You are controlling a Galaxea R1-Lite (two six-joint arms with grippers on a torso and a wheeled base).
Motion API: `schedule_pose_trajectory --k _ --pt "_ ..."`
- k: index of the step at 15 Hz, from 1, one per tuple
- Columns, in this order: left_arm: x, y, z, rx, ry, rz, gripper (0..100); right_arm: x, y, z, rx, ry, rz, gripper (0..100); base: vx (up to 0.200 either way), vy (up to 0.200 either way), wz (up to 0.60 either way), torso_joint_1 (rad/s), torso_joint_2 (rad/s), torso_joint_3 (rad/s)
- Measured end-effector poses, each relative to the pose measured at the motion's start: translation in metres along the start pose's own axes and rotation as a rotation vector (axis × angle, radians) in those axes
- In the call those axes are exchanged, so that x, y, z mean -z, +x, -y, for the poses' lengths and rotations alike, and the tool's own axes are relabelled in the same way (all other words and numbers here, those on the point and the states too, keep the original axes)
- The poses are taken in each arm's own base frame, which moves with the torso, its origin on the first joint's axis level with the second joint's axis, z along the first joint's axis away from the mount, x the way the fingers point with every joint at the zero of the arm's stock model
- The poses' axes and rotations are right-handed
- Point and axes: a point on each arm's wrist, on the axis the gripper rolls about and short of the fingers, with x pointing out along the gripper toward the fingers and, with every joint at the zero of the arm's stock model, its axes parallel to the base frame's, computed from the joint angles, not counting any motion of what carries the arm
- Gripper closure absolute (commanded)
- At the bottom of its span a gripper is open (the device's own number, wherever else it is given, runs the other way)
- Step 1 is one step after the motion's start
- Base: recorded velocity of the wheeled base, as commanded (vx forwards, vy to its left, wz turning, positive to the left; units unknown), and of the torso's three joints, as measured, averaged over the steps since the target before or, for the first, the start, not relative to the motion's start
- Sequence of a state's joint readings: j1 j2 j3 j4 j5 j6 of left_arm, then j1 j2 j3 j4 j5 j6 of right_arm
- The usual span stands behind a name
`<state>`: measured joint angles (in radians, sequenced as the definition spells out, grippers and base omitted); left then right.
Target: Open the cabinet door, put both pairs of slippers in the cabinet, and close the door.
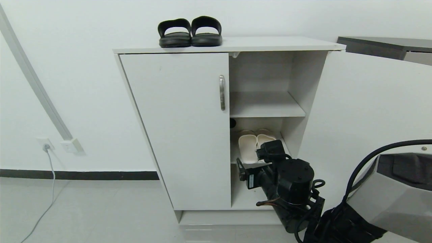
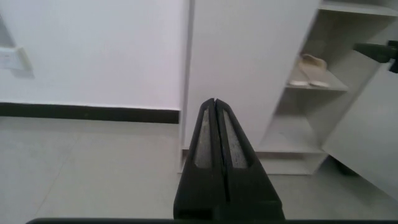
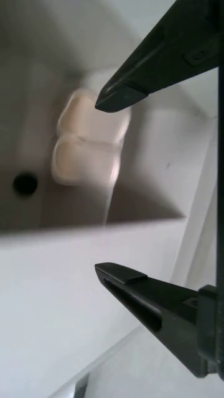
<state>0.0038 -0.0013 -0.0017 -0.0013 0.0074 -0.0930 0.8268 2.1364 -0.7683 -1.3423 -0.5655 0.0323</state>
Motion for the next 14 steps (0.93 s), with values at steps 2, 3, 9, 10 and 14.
schedule_pose_trajectory --k 2,3,9,10,14 --pt "0.0 0.0 0.0 0.001 0.0 0.0 100 0.0005 0.0006 0.0011 0.004 -0.002 -0.003 0 0.0 0.2 0.0 0.005 0.0 0.007" --pt "0.0 0.0 0.0 0.001 0.0 0.0 100 0.0005 -0.0001 0.0003 0.001 -0.001 -0.002 0 0.0 0.2 0.0 0.007 0.01 0.007" --pt "0.0 0.0 0.0 0.001 0.0 0.0 100 0.0007 0.0002 0.0005 0.002 -0.002 -0.002 0 0.0 0.2 0.0 0.002 0.0 0.004" --pt "0.0 0.0 0.0 0.0 0.0 0.0 100 0.0012 0.0004 0.0008 0.003 -0.004 -0.005 0 0.0 0.0 0.0 0.0 0.0 0.0" --pt "-0.0001 0.0 0.0 0.0 0.0 0.001 100 0.0034 0.0011 0.0021 0.005 -0.013 -0.015 0 0.0 0.0 0.0 0.0 0.0 0.0"
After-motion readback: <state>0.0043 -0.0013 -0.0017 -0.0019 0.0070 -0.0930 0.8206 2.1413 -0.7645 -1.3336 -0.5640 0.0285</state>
